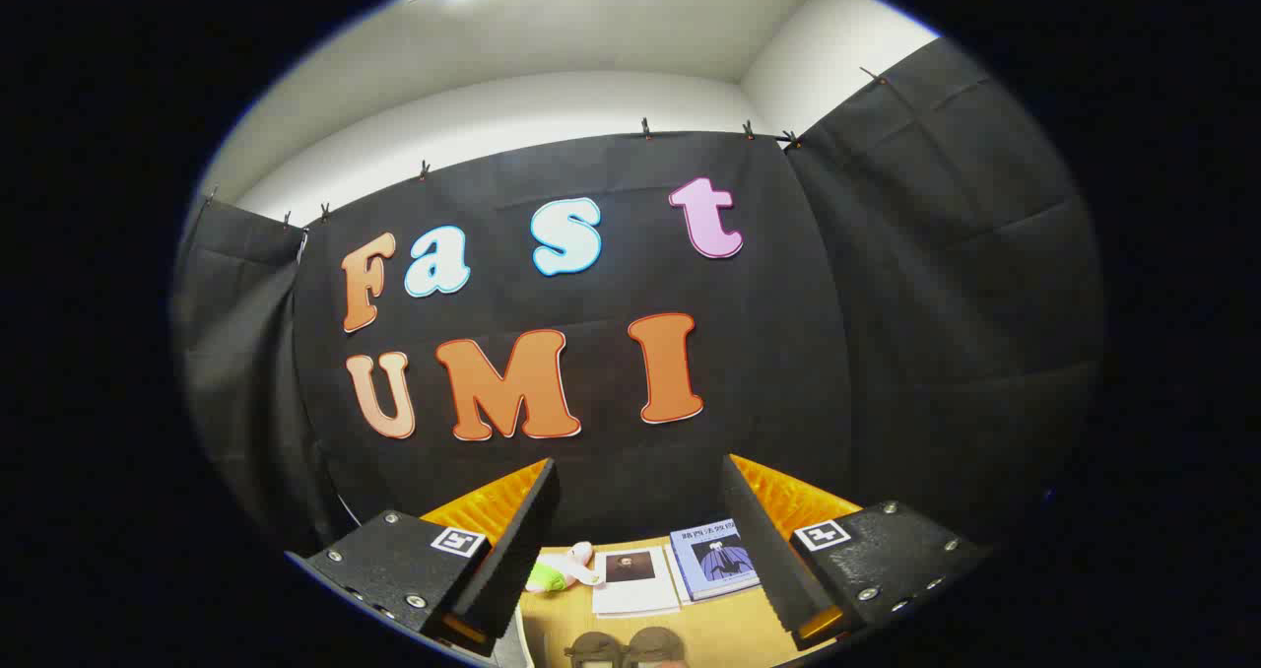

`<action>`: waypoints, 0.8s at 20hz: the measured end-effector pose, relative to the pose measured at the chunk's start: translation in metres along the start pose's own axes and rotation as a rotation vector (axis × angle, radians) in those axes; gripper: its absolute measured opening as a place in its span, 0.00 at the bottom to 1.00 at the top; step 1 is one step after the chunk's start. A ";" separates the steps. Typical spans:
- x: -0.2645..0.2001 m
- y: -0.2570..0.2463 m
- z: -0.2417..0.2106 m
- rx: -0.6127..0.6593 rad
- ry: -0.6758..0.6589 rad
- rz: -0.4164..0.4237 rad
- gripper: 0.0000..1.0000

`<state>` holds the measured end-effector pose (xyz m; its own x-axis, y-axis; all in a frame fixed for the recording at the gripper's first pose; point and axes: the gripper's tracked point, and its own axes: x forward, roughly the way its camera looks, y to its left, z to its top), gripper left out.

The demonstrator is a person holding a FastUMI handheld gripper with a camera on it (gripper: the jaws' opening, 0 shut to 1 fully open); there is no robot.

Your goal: Open the storage box then place both shoes into the box .Put the left shoe in first, then the right shoe, with the right side of both shoes facing outward in a uniform manner.

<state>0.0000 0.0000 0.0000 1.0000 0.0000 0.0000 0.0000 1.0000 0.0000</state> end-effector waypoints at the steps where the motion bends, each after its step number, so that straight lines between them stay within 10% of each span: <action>1: -0.001 0.003 0.000 -0.012 0.004 0.002 0.98; 16: -0.001 0.021 -0.010 -0.059 0.050 0.062 0.98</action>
<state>-0.0014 0.0213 -0.0105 0.9969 0.0602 -0.0516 -0.0631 0.9963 -0.0578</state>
